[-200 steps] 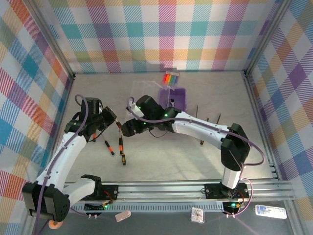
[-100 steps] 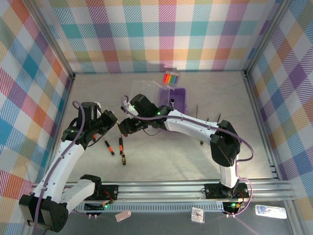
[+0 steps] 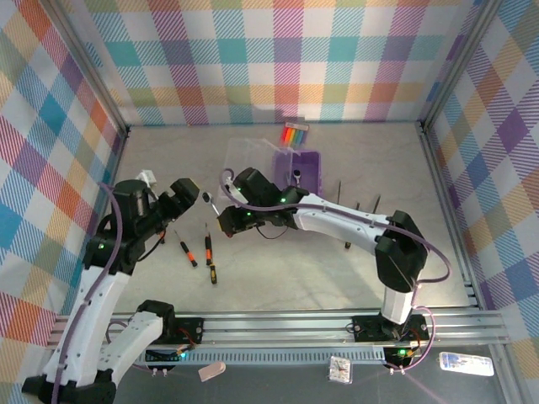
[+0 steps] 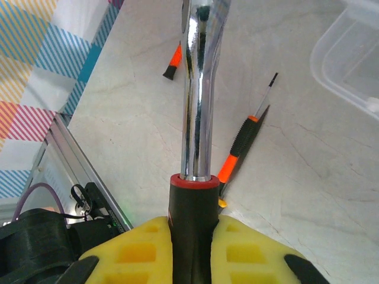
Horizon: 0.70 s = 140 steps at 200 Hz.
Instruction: Pack the tool kit
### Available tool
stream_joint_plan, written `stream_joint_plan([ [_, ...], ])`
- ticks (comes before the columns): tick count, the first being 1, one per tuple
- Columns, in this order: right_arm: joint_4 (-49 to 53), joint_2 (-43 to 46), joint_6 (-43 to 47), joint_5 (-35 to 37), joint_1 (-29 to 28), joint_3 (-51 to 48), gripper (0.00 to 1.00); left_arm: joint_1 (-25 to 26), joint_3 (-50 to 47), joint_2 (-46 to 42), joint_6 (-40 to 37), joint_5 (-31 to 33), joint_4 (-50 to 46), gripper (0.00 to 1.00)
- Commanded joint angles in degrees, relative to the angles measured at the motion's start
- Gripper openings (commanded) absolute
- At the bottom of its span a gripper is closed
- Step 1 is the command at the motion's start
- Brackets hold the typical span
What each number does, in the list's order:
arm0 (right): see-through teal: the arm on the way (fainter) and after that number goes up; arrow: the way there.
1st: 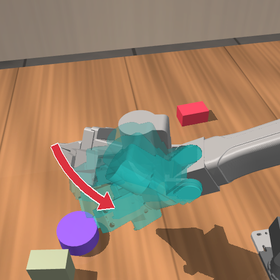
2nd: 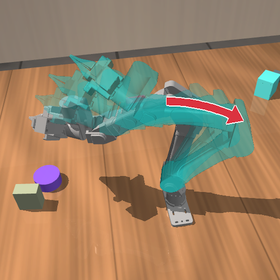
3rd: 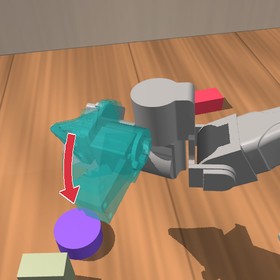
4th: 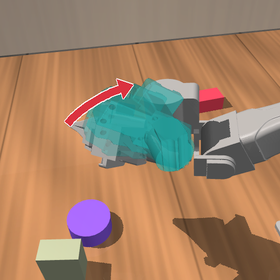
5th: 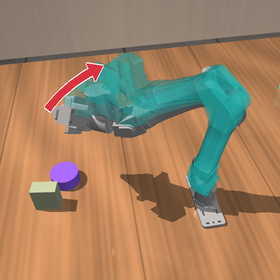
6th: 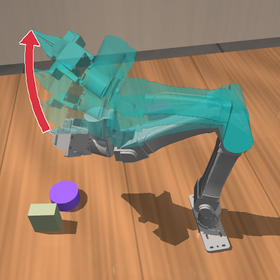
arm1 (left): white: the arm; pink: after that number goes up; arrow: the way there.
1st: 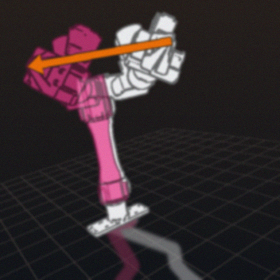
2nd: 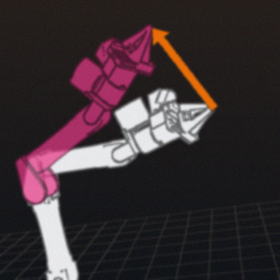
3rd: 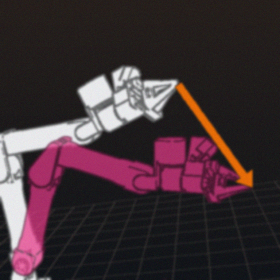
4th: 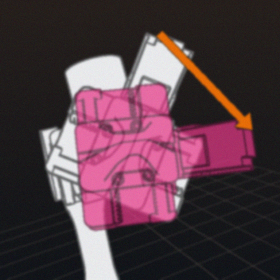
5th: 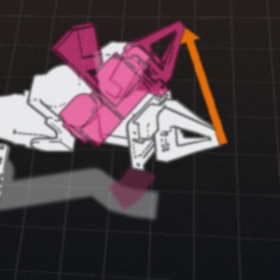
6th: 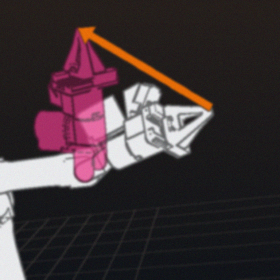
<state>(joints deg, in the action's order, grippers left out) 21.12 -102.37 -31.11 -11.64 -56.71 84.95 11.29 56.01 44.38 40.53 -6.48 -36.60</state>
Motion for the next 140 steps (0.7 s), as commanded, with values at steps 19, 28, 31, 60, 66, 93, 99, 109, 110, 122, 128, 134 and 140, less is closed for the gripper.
stream_joint_plan([
  [19, -1.18, 10.88, -0.09, 4.53, 3.23, -3.92, 0.07, 0.49, -0.95, -1.4, -1.86, 1.47, -3.83, 0.94],
  [28, -0.52, 12.54, 0.0, 5.1, 4.68, -5.0, 0.07, 0.49, -1.59, -1.4, -1.88, 1.26, -3.45, 0.94],
  [31, -0.21, 13.32, 0.07, 5.28, 5.42, -5.4, 0.07, 0.49, -1.77, -1.42, -1.97, 1.1, -3.36, 0.94],
  [60, 3.22, 17.85, 1.51, 6.04, 12.47, -8.22, 0.07, 0.49, -2.35, -0.96, -2.46, 0.04, -3.37, 0.93],
  [66, 4.43, 18.6, 2.21, 6.59, 14.56, -8.76, 0.07, 0.49, -2.44, -0.88, -2.64, -0.34, -3.48, 0.94],
  [93, 8.18, 17.89, 4.29, 8.3, 23.19, -9.51, 0.08, 0.49, -4.5, -1.31, -2.88, -2.63, -3.45, 0.93],
  [99, 9.01, 17.11, 4.98, 9.38, 24.18, -9.06, 0.08, 0.49, -5.11, -1.55, -2.83, -3.04, -3.6, 0.93],
  [109, 11.52, 15.36, 6.76, 13.64, 25.21, -7.8, 0.08, 0.5, -6.07, -2.2, -2.65, -3.4, -3.9, 0.93],
  [110, 11.72, 15.18, 6.99, 14.22, 25.23, -7.66, 0.08, 0.54, -6.17, -2.33, -2.65, -3.43, -3.95, 0.93],
  [122, 12.59, 13.16, 8.66, 18.03, 26.07, -6.53, 0.08, 0.49, -7.47, -3.83, -2.65, -3.69, -3.92, 0.93],
  [128, 12.7, 12.05, 8.7, 18.3, 26.54, -6.09, 0.08, 0.49, -7.89, -4.63, -2.59, -3.41, -4.13, 0.93],
  [134, 12.78, 10.73, 8.75, 18.76, 26.94, -5.58, 0.08, 0.49, -8.17, -5.26, -2.59, -3.05, -4.37, 0.93],
  [140, 12.87, 9.38, 8.86, 19.31, 27.24, -4.91, 0.08, 0.49, -8.2, -5.74, -2.61, -2.81, -4.71, 0.93],
])
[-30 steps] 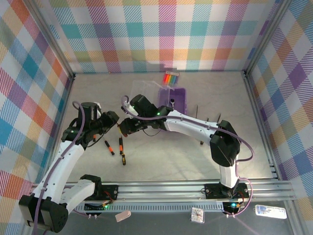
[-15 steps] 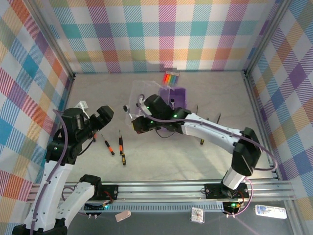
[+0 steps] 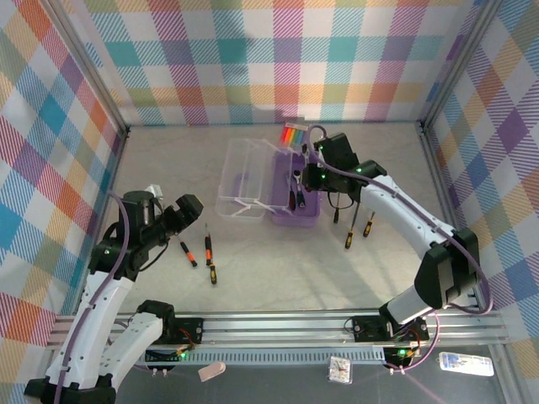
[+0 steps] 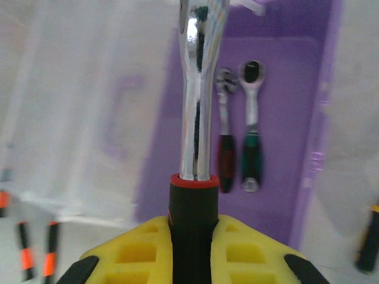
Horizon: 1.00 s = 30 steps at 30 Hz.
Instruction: Pack the tool kit
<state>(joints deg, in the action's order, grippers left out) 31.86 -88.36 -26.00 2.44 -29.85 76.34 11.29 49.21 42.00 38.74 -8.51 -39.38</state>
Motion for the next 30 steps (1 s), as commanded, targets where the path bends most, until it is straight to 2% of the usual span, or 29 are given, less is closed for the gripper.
stream_joint_plan([
  [1, 2.19, -4.89, 3.8, 5.36, 0.43, 3.8, 0.08, 0.49, -1.4, -3.43, -0.84, -0.7, -2.02, 0.93],
  [7, 2.65, -15.95, 2.9, 5.79, 1.1, 9.81, 0.08, 0.44, -0.52, -4.11, -1.34, -0.76, -4.71, 0.94],
  [12, 2.34, -22.04, -0.46, 8.72, 1.68, 13.42, 0.08, 0.49, -0.53, -5.11, -1.31, -0.89, -5.89, 0.93],
  [16, 3.45, -26.63, -1.23, 7.98, 2.12, 16.37, 0.08, 0.49, -0.62, -5.68, -1.22, -0.59, -6.41, 0.94],
  [26, 2.31, -30.62, -2.58, 5.67, 3.12, 15.63, 0.1, 0.49, -1.13, -5.87, -0.68, -1.15, -6.14, 0.94],
  [30, 3.1, -31.61, -2.71, 4.97, 3.33, 16.28, 0.15, 0.49, -1.4, -5.92, -0.52, -1.27, -6.32, 0.94],
])
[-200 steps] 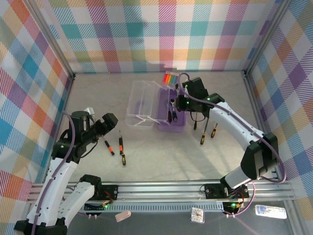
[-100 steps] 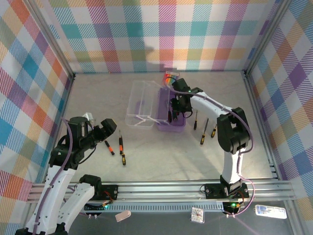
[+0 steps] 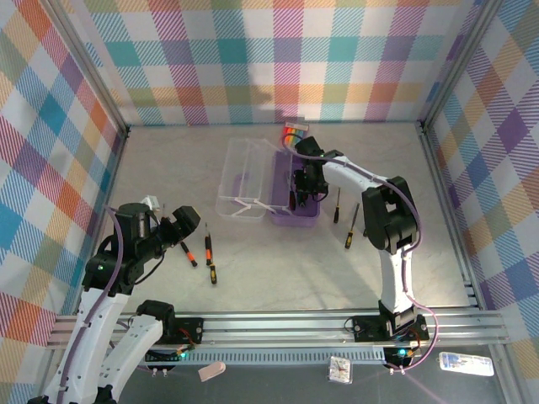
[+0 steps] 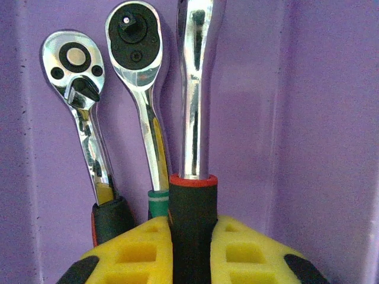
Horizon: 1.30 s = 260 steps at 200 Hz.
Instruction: Pack the tool kit
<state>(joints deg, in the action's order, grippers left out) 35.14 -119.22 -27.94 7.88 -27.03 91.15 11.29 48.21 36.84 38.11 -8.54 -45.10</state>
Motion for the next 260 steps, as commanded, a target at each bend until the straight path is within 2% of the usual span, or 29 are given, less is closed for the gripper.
stream_joint_plan([
  [1, 0.14, -0.75, -0.88, -0.56, 0.48, 1.61, 0.15, 0.49, -0.46, -0.8, 0.08, -1.39, -0.6, 0.94],
  [16, 0.71, -0.58, -0.92, -0.55, 0.49, 2.09, 0.17, 0.49, -0.22, -0.8, -0.14, -1.18, -0.77, 0.94],
  [46, 3.17, -1.69, -0.83, -0.45, 0.74, 4.56, 0.27, 0.49, 0.68, -0.67, -1.02, -0.89, -1.25, 0.94],
  [77, 4.75, -1.92, -0.69, -0.59, 0.83, 6.41, 0.27, 0.49, 3.5, 0.38, -2.76, 0.12, -3.31, 0.95],
  [151, 6.67, 5.45, -0.03, 1.05, 0.94, 5.83, 0.33, 0.49, 3.99, 0.69, -3.26, -0.17, -4.34, 0.95],
  [187, 1.96, 18.26, -0.57, -2.64, 0.66, -2.95, 0.34, 0.49, 3.11, 0.68, -3.57, 0.88, -5.61, 0.95],
  [208, -1.73, 28.48, -1.26, -3.39, 0.19, -11.99, 0.35, 0.49, 1.86, 1.67, -3.35, 2.75, -7.46, 0.92],
  [240, -3.76, 41.09, -3.8, 1.07, 0.05, -27.18, 0.36, 0.49, -0.46, 3.96, -3.32, 4.74, -8.69, 0.84],
  [260, -2.72, 46.17, -3.5, 3.58, 0.13, -33.71, 0.37, 0.57, -2.32, 5.59, -3.3, 3.44, -6.82, 0.77],
])
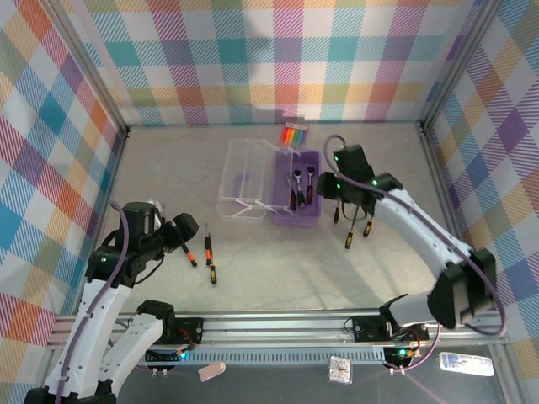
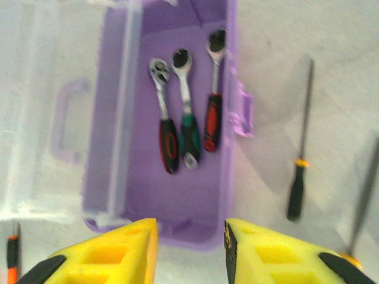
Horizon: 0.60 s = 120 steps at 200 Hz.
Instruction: Pack the tool kit
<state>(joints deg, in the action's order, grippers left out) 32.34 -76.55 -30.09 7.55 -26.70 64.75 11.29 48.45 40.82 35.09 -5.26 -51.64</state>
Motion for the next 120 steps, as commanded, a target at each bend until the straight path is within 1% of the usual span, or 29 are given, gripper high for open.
stream_joint_plan([
  [1, 0.04, 3.73, -1.32, 4.06, -0.2, -7.6, 0.37, 0.57, -2.65, 1.71, -0.24, 0.12, -0.12, 0.77],
  [39, 3.48, 8.53, -1.24, 8.52, 0.59, -15.01, 0.38, 1.81, -6.32, 5.23, 0.62, -2.65, 4.19, 0.65],
  [63, 3.84, 8.18, -1.62, 8.97, 3.39, -17.93, 0.38, 4.18, -8.51, 5.02, 1.5, -1.45, 5.48, 0.65],
  [82, 3.83, 6.77, -1.86, 9.32, 6.22, -18.99, 0.38, 6.13, -10.21, 4.58, 2.99, -1.79, 7.34, 0.65],
  [108, 3.1, 4.6, -1.87, 9.84, 11.53, -19.28, 0.38, 11.48, -11.53, 4.83, 5.44, -1.84, 11.6, 0.65],
  [120, 1.68, 2.94, -1.6, 8.59, 14.59, -19.1, 0.38, 14.3, -11.32, 5.34, 5.99, -1.05, 13.58, 0.66],
])
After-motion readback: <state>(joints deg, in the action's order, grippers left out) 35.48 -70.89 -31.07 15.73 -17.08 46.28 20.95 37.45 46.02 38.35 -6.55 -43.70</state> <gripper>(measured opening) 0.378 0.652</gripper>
